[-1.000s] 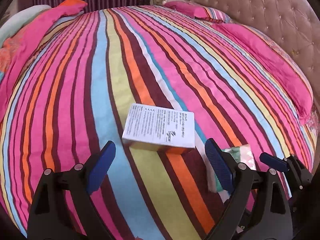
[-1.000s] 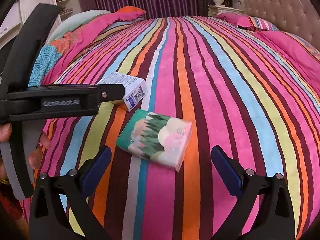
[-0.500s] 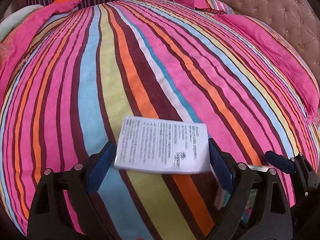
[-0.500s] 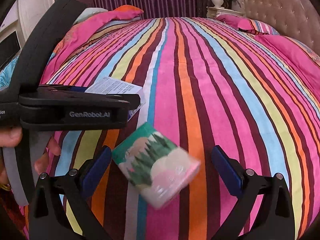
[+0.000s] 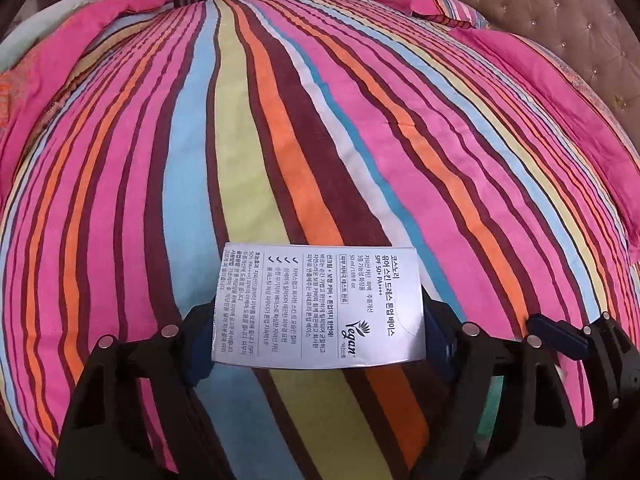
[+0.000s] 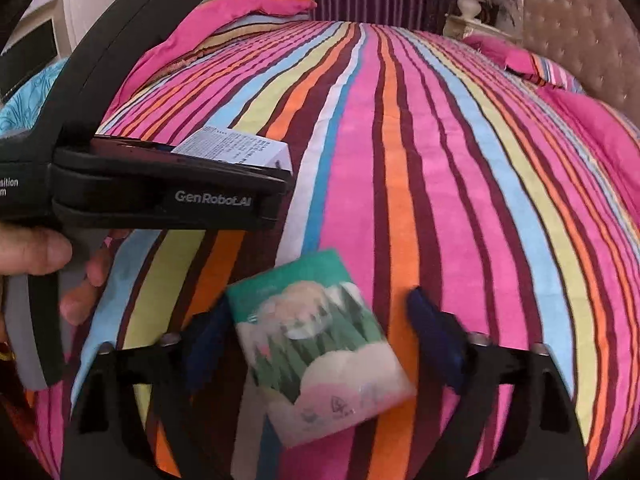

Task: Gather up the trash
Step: 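Grasp the small white box with left tool while right grasps the tissue pack, then carry the white box and tissue pack down over the wastebasket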

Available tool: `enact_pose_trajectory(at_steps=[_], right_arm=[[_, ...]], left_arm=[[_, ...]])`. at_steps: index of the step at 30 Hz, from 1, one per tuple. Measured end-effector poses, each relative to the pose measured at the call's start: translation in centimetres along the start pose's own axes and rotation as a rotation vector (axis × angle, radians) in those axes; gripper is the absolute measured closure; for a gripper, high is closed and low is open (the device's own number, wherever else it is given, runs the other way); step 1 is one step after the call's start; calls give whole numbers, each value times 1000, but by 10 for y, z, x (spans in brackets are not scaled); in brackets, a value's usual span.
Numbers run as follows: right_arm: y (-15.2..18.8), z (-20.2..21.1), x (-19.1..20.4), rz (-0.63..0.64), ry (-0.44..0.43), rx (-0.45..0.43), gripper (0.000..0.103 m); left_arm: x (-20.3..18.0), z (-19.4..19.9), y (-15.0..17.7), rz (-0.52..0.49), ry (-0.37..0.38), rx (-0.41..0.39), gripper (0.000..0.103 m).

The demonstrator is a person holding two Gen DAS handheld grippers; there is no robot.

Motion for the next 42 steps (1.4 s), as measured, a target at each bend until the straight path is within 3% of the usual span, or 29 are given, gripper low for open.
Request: enact_pose_trajectory(at_steps=[2,3,12,19,32,42], right_arm=[[1,6,-3,-6,3,-10,52],[1,9,-5,-11,8,-15,53],[11,31,-20,-101,-46,-32,54],[24,59,-27,-154,-39,-42,54],[63,106,-24,-164,33,-28,54],[102,144,-10,-155,23,-19,54]], left_arm=[[1,2,2,1,-5,-7,24],[2,3,3,8,-11,-12,24],[14,27,22,75,-4,-24,24],[18,57,50,96,-7,-28,24],[16,112,124,122,-9,-23,24],[11,159,196,133,-13,-27,24]])
Point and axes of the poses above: each gripper's, at about its wrist camera, not at the fingertips, and z roughly against the way its jaws point, x to its left, y to its underside, the point moved 3 cm from there along -z, roughly the way its jaws point, and after that the axes turned 13 degrees about -y, right-handed, at the moved point
